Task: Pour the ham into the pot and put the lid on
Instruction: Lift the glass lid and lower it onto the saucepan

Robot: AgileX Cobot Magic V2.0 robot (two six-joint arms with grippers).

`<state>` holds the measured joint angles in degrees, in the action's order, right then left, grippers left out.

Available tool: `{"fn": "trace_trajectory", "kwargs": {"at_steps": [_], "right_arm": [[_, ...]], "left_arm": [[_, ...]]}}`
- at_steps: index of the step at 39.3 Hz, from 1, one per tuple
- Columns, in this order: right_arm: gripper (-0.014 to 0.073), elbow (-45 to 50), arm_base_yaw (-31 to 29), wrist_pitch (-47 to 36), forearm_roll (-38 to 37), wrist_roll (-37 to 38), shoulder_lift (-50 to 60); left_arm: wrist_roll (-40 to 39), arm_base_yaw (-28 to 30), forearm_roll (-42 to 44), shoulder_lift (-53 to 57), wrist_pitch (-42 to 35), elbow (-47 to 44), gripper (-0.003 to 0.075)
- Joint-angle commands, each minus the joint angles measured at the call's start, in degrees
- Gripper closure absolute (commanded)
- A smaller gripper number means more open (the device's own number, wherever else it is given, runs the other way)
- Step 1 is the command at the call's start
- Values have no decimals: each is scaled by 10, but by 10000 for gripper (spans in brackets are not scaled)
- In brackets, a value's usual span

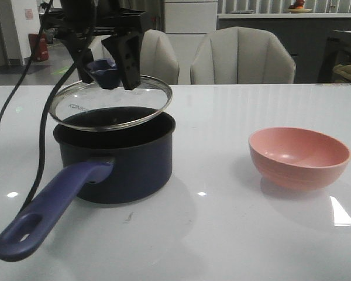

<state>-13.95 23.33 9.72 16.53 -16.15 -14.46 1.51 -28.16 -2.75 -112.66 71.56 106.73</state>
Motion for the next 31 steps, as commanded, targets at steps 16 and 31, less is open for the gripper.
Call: {"fn": "trace_trajectory", "kwargs": {"at_steps": [16,31], "right_arm": [[447,-17,2,-41,1,-5,-3],[447,-17,2,-41,1,-5,-3]], "left_arm": [[-1,-4,-6,27,12,4,585],[-1,-4,-21,12,12,4,584]]}}
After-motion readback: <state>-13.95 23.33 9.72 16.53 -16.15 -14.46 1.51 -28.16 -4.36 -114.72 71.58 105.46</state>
